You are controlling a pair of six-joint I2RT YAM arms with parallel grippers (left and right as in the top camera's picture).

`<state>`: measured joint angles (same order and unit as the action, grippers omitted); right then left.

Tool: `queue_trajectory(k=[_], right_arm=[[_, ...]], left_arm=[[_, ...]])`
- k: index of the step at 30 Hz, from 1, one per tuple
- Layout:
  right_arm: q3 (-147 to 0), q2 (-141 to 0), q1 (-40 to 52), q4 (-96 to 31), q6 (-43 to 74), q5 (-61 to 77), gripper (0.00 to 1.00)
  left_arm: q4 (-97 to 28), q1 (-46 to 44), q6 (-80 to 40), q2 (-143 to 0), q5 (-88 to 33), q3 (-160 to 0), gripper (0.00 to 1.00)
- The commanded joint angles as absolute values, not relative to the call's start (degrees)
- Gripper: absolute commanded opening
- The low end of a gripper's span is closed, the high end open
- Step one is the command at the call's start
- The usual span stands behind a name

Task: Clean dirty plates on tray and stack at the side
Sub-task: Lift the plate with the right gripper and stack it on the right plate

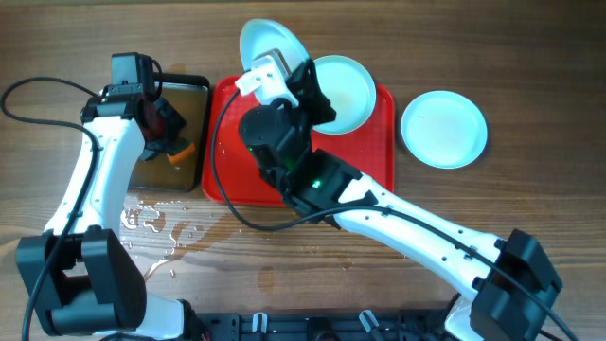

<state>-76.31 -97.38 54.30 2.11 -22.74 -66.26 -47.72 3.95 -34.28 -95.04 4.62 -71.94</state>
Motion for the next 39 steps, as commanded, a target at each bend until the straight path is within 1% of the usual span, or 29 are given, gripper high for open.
queue_trajectory(k=[1,3,4,8,11,12,14,16,17,18,21,24,27,31,38,39], right_arm=[[-76.4,-97.2,53.5,-13.6,-5.3,-57.8,0.04],[-76.4,-97.2,51.7,-21.2,2.5,-49.4,0.04],[-76.4,-97.1,49.9,-24.9,7.0,-43.0,0.04],[-76.4,-95.1,42.8,-28.6,10.8,-23.3,0.04],[-76.4,-91.4,32.1,-28.7,12.3,-5.6,0.04],[-76.4,-90.3,27.0,-29.1,12.7,0.1,0.04],[-76.4,-89.7,18.3,-30.9,15.0,5.6,0.04],[-76.4,-90.0,9.7,-34.4,18.3,6.5,0.04],[-76.4,-90.6,3.1,-37.3,19.9,5.7,0.04],[-76.4,-91.3,-0.7,-38.4,19.9,5.5,0.04],[-76.4,-94.6,-9.3,-40.4,21.4,4.1,0.04],[-76.4,-98.8,-14.0,-41.9,22.6,3.2,0.04],[-76.4,-103.2,-15.6,-42.5,22.6,3.0,0.04],[-76.4,-107.1,-15.6,-44.2,22.7,-0.6,0.04],[-76.5,-105.7,-15.7,-45.8,22.7,-1.3,0.06],[-76.5,-105.1,-15.7,-46.3,22.6,-1.3,0.09]], left_arm=[[-47.6,4.3,-33.2,-95.6,5.2,-72.0,0.04],[-47.6,4.3,-33.2,-95.6,5.2,-72.0,0.04],[-47.6,4.3,-33.2,-95.6,5.2,-72.0,0.04],[-47.6,4.3,-33.2,-95.6,5.2,-72.0,0.04],[-47.6,4.3,-33.2,-95.6,5.2,-72.0,0.04],[-47.6,4.3,-33.2,-95.6,5.2,-72.0,0.04],[-47.6,4.3,-33.2,-95.6,5.2,-72.0,0.04],[-47.6,4.3,-33.2,-95.6,5.2,-72.0,0.04],[-47.6,4.3,-33.2,-95.6,5.2,-72.0,0.04],[-47.6,4.3,-33.2,-95.6,5.2,-72.0,0.04],[-47.6,4.3,-33.2,-95.6,5.2,-72.0,0.04],[-47.6,4.3,-33.2,-95.6,5.2,-72.0,0.04],[-47.6,4.3,-33.2,-95.6,5.2,-72.0,0.04],[-47.6,4.3,-33.2,-95.6,5.2,-72.0,0.04],[-47.6,4.3,-33.2,-95.6,5.2,-72.0,0.04],[-47.6,4.3,-33.2,-95.6,5.2,-72.0,0.04]])
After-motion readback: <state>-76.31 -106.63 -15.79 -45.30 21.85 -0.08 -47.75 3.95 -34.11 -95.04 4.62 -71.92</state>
